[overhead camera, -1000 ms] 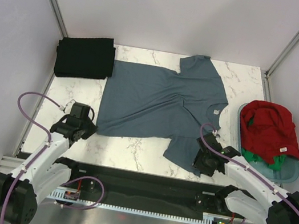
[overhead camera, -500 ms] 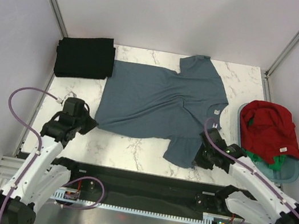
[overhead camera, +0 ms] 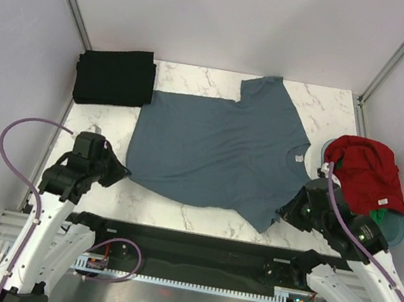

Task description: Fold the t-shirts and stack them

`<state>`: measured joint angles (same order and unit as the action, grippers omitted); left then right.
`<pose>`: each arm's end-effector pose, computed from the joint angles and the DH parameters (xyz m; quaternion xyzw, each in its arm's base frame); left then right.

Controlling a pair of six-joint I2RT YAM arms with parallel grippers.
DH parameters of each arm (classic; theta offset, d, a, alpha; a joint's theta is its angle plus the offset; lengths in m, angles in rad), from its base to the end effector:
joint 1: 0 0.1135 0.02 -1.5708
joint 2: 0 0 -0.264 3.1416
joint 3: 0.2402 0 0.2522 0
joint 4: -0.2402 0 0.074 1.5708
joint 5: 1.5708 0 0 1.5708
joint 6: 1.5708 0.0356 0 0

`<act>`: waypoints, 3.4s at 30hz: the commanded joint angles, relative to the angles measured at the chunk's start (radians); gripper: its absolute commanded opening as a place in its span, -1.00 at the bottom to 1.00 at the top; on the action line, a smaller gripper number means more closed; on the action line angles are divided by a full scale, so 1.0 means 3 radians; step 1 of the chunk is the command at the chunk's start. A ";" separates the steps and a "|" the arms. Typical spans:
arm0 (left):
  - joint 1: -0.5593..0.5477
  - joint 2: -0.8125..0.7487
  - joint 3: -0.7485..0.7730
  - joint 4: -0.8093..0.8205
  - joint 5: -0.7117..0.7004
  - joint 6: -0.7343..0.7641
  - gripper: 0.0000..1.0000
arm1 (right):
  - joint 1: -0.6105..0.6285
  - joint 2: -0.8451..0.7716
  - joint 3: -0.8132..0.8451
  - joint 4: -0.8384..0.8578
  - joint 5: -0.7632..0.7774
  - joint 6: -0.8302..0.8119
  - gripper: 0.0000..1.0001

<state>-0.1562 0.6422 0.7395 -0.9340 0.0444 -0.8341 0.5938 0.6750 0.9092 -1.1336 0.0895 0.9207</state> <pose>0.1183 -0.0202 0.2738 -0.3028 0.8827 -0.1887 0.3058 0.0899 0.0569 0.3080 0.1680 0.9283 0.1954 0.2682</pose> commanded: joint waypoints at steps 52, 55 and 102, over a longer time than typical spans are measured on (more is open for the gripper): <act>0.0515 0.3657 0.1968 0.0659 -0.0073 0.1287 -0.06 | -0.1299 0.4135 0.3150 0.0589 0.0719 -0.1448 0.08; 0.0618 0.3496 0.2050 0.0562 0.0005 0.1308 0.84 | -0.1376 0.4316 0.3534 0.0261 0.0796 -0.1479 0.58; 0.0679 0.1730 -0.0799 0.2736 -0.0138 -0.0012 -0.96 | -0.2220 0.2869 -0.0117 0.2026 -0.0272 -0.1290 -1.00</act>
<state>0.0437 1.1515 0.4259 -0.1696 0.0269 -0.8570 -0.0639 1.5635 0.8551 -0.4957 0.0181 0.5377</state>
